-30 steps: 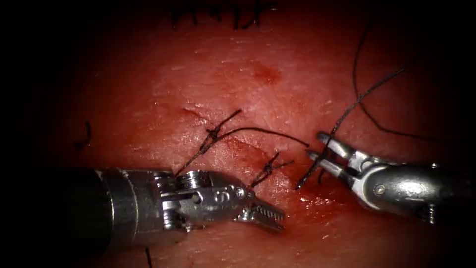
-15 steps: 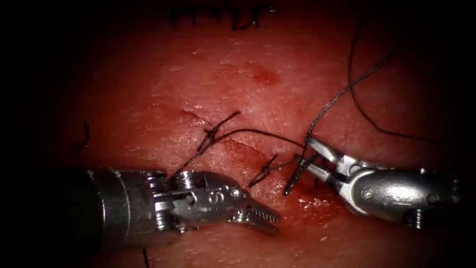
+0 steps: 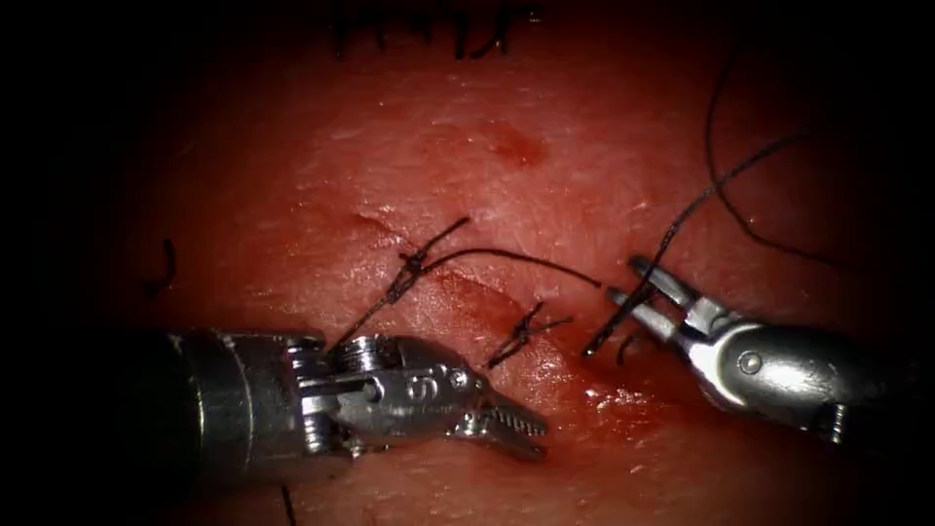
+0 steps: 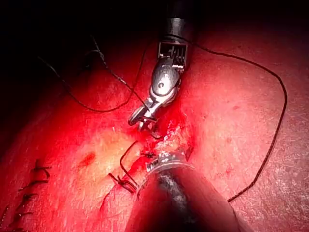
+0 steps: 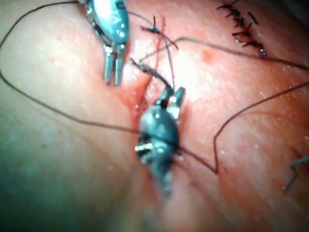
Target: Wound Closure
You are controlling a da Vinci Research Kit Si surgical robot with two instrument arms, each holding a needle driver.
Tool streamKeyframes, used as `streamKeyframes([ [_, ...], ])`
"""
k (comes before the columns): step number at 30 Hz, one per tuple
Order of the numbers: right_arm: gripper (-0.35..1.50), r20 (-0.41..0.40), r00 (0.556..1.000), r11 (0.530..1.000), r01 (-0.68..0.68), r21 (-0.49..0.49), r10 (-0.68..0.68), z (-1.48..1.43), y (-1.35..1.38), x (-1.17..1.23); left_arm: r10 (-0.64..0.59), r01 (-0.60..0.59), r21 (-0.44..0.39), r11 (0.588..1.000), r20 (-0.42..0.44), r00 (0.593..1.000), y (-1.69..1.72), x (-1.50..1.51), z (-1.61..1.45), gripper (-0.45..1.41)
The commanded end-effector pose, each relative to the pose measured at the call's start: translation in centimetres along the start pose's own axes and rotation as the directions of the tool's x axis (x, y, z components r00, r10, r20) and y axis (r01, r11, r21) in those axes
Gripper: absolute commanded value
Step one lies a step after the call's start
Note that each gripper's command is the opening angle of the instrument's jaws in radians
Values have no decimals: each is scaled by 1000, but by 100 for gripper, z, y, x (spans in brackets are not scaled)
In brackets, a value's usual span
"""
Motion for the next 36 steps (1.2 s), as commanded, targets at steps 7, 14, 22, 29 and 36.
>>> streamKeyframes([
  [7,-35,-18,998,997,-67,34,67,7,-14,1,0,0,-2,1000,0,1000,-1,1,7,-8],
  [14,-35,-47,988,986,-145,83,150,9,-26,-7,0,0,0,1000,-1,1000,-2,1,4,-8],
  [22,-35,-55,980,975,-184,123,192,11,-37,-10,0,0,3,1000,-2,1000,-2,1,4,-8],
  [29,-35,-55,963,954,-253,161,264,15,-55,-8,0,0,3,1000,-2,1000,-2,1,4,-9],
  [36,-35,-63,925,910,-353,217,374,20,-61,-11,0,0,3,1000,-2,1000,-2,1,4,-11],
])
